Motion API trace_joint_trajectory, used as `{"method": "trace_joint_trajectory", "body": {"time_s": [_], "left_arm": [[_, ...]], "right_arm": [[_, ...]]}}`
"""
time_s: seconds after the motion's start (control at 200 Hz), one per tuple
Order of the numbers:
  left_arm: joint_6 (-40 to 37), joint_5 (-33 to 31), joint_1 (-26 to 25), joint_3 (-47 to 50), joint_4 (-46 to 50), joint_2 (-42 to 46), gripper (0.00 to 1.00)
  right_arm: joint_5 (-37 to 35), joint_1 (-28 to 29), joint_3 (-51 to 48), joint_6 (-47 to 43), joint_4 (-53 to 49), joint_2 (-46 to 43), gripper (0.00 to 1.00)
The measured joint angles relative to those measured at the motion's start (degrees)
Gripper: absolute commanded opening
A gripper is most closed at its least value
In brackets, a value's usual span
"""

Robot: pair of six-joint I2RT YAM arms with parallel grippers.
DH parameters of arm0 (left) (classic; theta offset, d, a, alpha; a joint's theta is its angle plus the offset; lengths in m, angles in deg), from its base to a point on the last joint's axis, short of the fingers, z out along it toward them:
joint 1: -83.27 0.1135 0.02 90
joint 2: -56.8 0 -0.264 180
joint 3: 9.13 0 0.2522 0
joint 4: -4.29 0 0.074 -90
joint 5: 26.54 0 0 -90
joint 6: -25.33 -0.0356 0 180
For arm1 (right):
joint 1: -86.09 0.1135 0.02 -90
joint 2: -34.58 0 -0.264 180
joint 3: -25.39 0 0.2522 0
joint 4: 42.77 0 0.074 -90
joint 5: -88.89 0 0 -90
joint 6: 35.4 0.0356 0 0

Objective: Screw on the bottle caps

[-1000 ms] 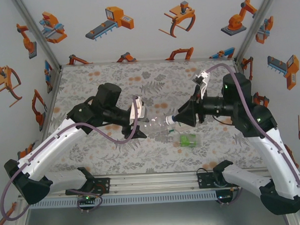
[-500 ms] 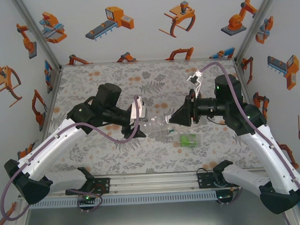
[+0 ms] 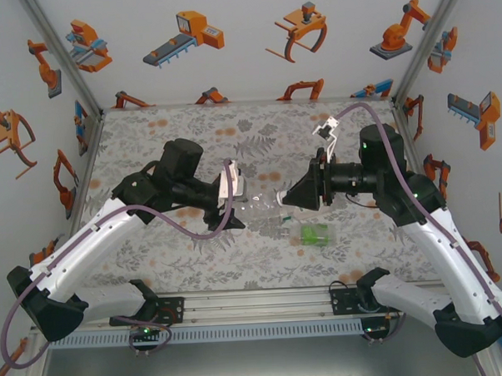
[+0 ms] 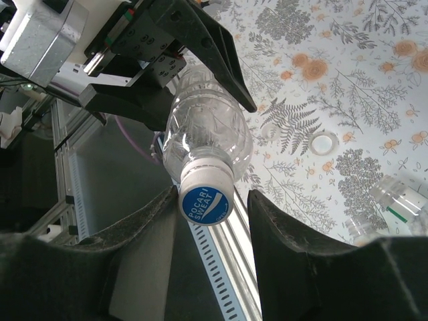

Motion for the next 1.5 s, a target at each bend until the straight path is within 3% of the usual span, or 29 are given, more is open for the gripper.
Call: {"method": "trace_joint_trajectory", "body": {"time_s": [0.295,0.446,0.526,0.766,1.107,1.232,1.497], "left_arm": [[0.3,-0.1,0.0,0.0,-0.1,-0.1,0.0],[0.4,-0.1,0.0,0.0,0.0,-0.2,0.0],[0.4,0.0,0.0,0.0,0.0,-0.2,0.0],[0.8,2.8,0.0,-1.3,-0.6,-0.2,0.0],[4.9,15.5,0.0,-3.3,-1.8,0.7,0.0],[6.8,18.6,0.0,-3.9,-2.1,1.0,0.0],[7.6,17.5,0.0,-3.9,-2.4,2.4,0.0]], "right_arm": [[0.8,0.0,0.0,0.2,0.0,0.4,0.35],[1.0,0.0,0.0,0.1,0.0,0.4,0.09],[1.3,0.0,0.1,-0.5,0.0,0.5,0.0],[4.0,0.0,2.5,-11.8,-0.3,-0.6,0.0],[14.6,0.1,9.6,-32.1,0.8,-4.3,0.0],[15.9,0.1,10.1,-33.6,2.0,-4.9,0.0],[16.8,0.1,9.8,-32.1,3.2,-4.6,0.0]]}}
